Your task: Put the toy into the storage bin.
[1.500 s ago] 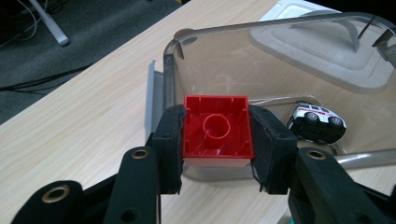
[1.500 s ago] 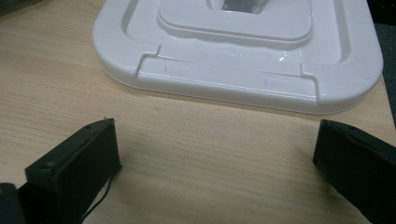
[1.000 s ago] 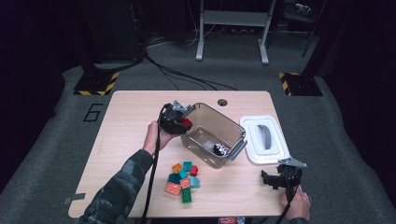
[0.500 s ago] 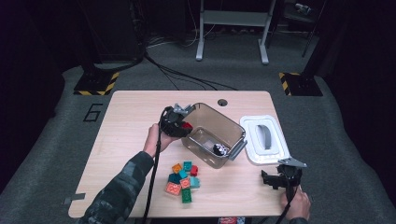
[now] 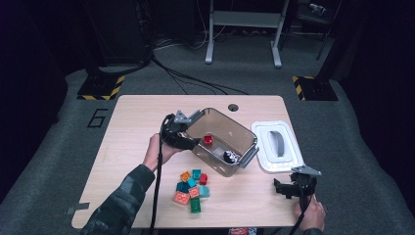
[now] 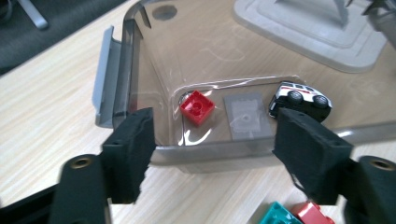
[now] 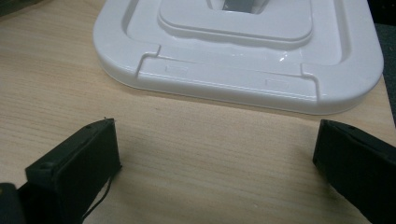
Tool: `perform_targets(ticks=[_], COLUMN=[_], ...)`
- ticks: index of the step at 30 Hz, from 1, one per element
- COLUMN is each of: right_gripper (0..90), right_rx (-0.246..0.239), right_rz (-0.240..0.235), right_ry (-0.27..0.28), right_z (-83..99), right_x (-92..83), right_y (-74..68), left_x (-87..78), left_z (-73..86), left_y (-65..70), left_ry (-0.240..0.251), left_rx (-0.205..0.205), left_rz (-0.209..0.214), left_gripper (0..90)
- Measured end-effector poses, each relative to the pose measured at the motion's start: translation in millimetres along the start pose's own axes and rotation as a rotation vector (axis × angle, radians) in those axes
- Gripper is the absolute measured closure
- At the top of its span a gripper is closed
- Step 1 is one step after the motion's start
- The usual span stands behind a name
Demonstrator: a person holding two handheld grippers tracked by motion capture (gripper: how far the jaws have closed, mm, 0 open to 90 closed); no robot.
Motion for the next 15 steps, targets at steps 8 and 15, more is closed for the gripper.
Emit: perform_targets(ticks=[8, 15], right_gripper=[0.0, 0.0], right_rx=[0.0, 0.0], right_rz=[0.0, 0.0], right_ry=[0.0, 0.0], right_z=[0.0, 0.0], right_x=[0.0, 0.0], right_y=[0.0, 0.0], left_x=[-23.8, -26.9], left_z=[21.2, 57.2], left_y=[-3.8, -16.9], left_ry=[0.051, 0.017], left_rx=[-0.009, -0.053], left_rz=[-0.036, -0.062], left_gripper=[14.6, 8.9])
Point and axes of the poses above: each handheld gripper's, and its own axes: x roughly forward along the jaws, z roughly out of its underside, y roughly to its right, the point moved 9 cm from there along x, roughly forward along the jaws, and after that the axes turned 13 degrees about -x, right-handed, at the moved point
